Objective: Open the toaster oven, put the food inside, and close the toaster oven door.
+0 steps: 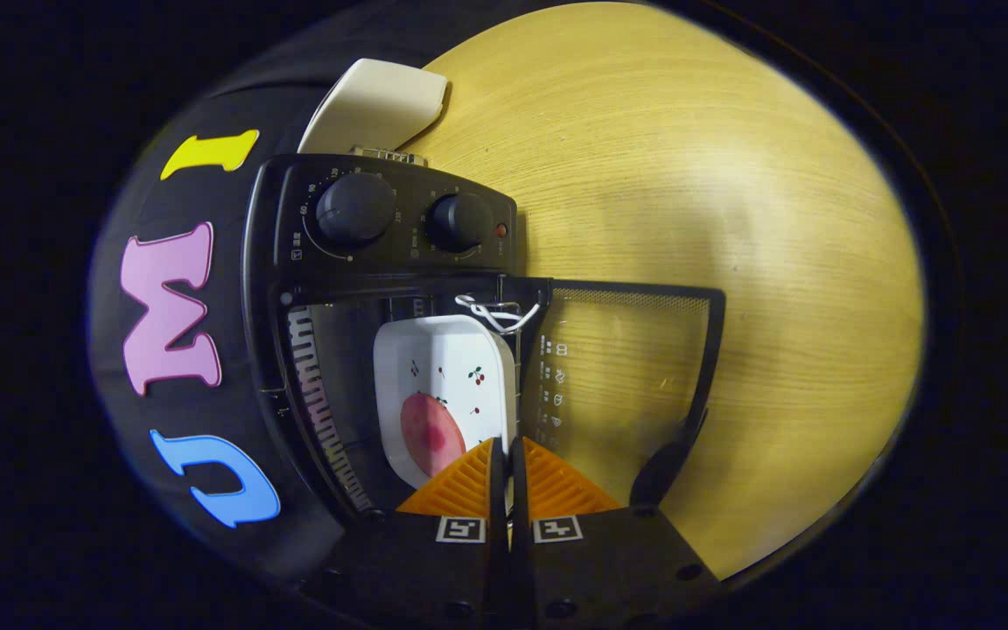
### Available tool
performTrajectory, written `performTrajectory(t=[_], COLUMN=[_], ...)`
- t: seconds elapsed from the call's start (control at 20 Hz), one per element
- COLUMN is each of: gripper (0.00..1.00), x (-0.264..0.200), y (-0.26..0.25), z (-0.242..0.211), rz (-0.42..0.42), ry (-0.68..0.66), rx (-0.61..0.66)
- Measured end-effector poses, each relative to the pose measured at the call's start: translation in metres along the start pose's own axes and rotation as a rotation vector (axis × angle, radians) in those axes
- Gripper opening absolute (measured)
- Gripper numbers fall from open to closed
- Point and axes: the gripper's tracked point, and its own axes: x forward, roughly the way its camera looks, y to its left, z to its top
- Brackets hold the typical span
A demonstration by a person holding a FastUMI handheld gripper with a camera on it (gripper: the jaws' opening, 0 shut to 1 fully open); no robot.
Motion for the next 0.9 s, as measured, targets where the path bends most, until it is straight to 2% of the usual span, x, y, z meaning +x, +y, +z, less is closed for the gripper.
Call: performTrajectory(t=[0.25,0.5,0.55,0.7,0.8,0.85,0.9], gripper=[0.06,0.14,0.24,0.38,0.57,0.72,0.81], x=[0.009,0.008,0.006,-0.010,-0.026,-0.034,-0.044], y=[0.013,0.016,0.018,0.017,0.014,0.012,0.009], z=[-0.014,-0.020,-0.026,-0.040,-0.043,-0.042,-0.041], rz=[0.005,0.024,0.029,0.053,0.072,0.080,0.086], ry=[-0.001,0.029,0.049,0.148,0.185,0.194,0.208], rx=[0.026,0.041,0.040,-0.004,-0.061,-0.110,-0.173])
